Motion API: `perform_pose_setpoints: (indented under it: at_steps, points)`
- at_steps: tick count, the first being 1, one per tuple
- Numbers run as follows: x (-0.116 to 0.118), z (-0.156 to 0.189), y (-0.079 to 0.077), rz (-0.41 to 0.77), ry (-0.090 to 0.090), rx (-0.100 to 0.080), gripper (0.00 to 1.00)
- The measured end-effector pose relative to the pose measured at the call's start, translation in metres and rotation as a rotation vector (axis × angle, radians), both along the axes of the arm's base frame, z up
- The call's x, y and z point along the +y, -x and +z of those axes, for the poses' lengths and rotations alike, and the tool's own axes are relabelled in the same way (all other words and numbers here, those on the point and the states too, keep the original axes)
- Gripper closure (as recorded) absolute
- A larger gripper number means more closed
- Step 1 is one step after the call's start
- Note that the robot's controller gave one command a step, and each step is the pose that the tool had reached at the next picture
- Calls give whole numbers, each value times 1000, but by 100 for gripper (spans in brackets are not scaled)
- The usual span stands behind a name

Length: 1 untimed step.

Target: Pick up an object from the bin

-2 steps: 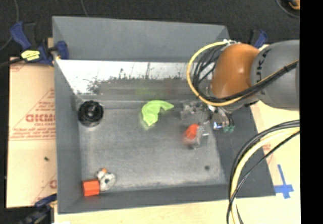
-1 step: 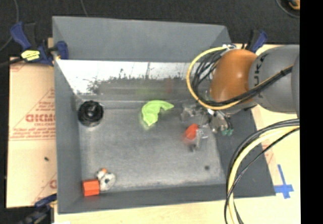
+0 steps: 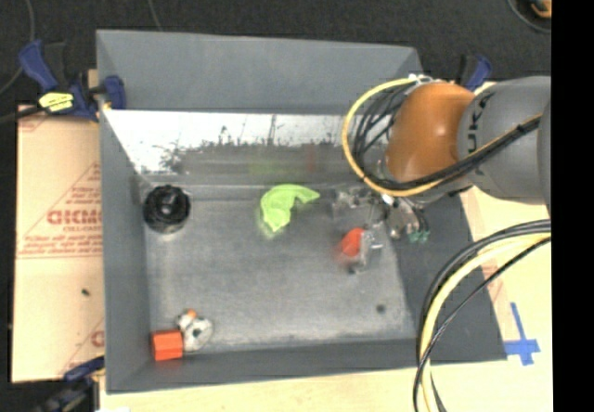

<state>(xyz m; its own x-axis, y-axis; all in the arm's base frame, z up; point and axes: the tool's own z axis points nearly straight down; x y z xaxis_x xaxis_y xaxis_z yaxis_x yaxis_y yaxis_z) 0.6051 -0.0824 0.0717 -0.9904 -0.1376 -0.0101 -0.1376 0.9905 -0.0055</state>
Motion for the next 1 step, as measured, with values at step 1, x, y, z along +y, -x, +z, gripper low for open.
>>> perform_pose_setpoints:
  at_steps: [1]
  points:
    - [-5, -9, 3, -10, -2, -6, 0]
